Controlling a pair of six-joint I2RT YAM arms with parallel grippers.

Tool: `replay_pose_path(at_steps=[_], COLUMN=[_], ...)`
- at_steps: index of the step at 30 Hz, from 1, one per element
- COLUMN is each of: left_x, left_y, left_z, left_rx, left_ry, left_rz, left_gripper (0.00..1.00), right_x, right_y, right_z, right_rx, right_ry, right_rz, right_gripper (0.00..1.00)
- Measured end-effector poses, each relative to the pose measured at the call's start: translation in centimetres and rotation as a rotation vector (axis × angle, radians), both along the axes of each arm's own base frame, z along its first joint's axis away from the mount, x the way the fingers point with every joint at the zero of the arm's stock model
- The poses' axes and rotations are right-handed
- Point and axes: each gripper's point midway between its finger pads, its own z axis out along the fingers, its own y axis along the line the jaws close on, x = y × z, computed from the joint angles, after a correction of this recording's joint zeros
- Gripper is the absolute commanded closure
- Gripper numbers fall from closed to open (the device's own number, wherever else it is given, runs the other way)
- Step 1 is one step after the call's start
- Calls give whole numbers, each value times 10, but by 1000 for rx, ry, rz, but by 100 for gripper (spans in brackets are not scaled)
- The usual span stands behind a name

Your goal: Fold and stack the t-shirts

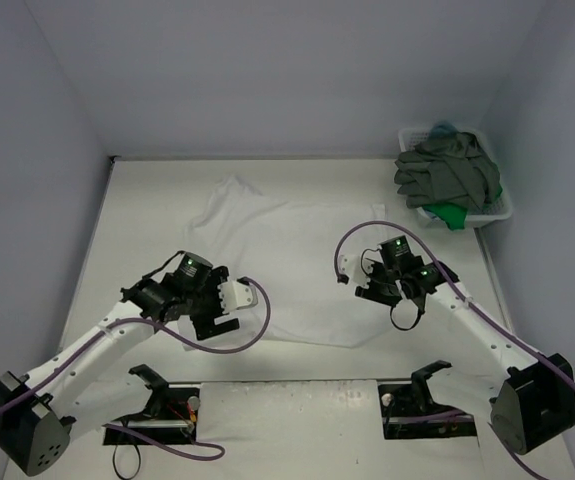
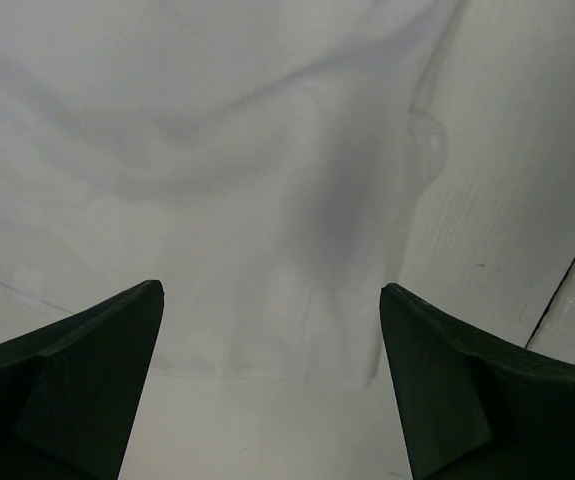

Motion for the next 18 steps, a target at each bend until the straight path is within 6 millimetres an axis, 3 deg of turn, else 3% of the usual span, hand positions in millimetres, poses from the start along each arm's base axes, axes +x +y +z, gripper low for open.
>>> replay_pose_path(at_steps=[5, 12, 18], left_x=[-14, -40, -32], left_y=[-11, -14, -9], left_z=[-9, -45, -68], left_rx=[23, 113, 172], left_ry=[43, 109, 105], left_rz=[-70, -149, -112], left_gripper=[17, 17, 17], right_x=[-3, -3, -6], right_y=[7, 15, 22], right_z=[-3, 0, 0], right_rx=[31, 58, 71], right_ry=[29, 42, 48], right_rz=[-8, -18, -12], right_gripper=[63, 62, 62])
